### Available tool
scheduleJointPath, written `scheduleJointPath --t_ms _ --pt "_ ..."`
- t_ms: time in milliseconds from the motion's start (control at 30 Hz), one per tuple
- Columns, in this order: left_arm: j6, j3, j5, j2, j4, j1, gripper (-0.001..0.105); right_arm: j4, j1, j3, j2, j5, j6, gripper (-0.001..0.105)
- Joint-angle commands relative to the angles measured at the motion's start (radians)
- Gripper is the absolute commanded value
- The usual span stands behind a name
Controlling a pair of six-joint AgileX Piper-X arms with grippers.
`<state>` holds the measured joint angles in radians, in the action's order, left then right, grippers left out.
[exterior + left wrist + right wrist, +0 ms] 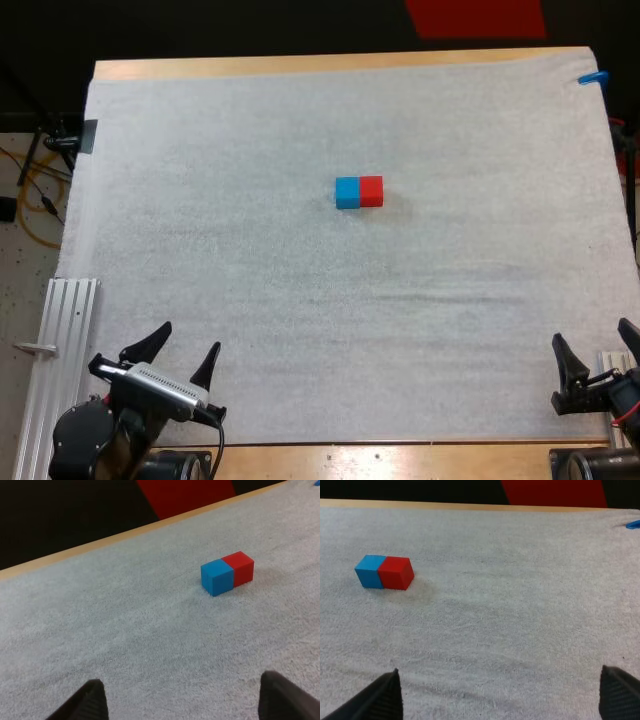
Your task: Stack red cube on blue cube
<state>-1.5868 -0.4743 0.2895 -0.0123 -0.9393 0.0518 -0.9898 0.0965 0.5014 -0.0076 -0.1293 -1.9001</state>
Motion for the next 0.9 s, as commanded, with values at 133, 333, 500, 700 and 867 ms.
scheduleJointPath --t_ms 133,333,500,700,867 --pt "-0.009 -0.111 0.01 -0.017 0.007 0.003 0.063 0.006 0.002 0.081 0.055 -0.004 -0.016 0.077" --pt "-0.009 -0.231 0.108 0.125 0.007 0.017 0.063 0.046 0.002 0.184 0.18 -0.006 -0.043 0.077" --pt "0.001 -0.316 0.112 0.241 -0.007 0.102 0.063 0.05 0.002 0.263 0.28 -0.01 -0.073 0.077" --pt "0.027 -0.388 0.107 0.375 -0.036 0.179 0.063 0.024 0.038 0.375 0.41 -0.01 -0.124 0.077" --pt "0.039 -0.39 0.104 0.426 -0.036 0.178 0.063 0.012 0.072 0.442 0.508 -0.01 -0.161 0.077"
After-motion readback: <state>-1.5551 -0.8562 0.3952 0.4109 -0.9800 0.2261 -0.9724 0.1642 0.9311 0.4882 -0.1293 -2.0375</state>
